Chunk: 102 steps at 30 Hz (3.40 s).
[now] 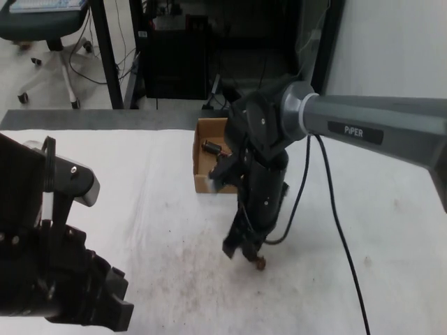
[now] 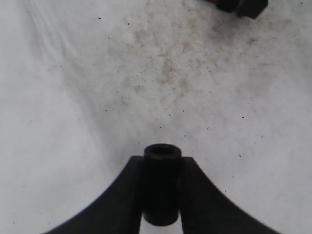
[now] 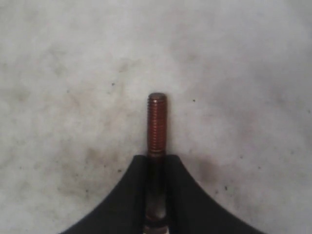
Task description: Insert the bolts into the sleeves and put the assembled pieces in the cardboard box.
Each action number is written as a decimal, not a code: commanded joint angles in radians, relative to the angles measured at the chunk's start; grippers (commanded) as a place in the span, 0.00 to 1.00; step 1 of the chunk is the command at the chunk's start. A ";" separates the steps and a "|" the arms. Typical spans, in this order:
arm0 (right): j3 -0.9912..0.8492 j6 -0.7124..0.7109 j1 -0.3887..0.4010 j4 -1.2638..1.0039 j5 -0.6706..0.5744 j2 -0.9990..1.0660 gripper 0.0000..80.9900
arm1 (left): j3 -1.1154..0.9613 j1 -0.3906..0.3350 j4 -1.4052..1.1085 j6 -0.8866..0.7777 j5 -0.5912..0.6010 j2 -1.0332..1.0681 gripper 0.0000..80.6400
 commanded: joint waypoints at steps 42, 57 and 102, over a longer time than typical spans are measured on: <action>-0.046 0.949 -0.006 -0.104 -0.131 -0.104 0.53 | -0.004 0.003 -0.029 0.000 0.004 -0.010 0.00; 0.054 1.495 0.009 -0.073 -0.127 -0.098 0.53 | -0.004 0.003 -0.029 0.000 0.004 -0.010 0.00; 0.112 2.414 0.088 -0.261 0.125 -0.102 0.53 | -0.005 0.003 0.002 0.049 0.003 -0.021 0.00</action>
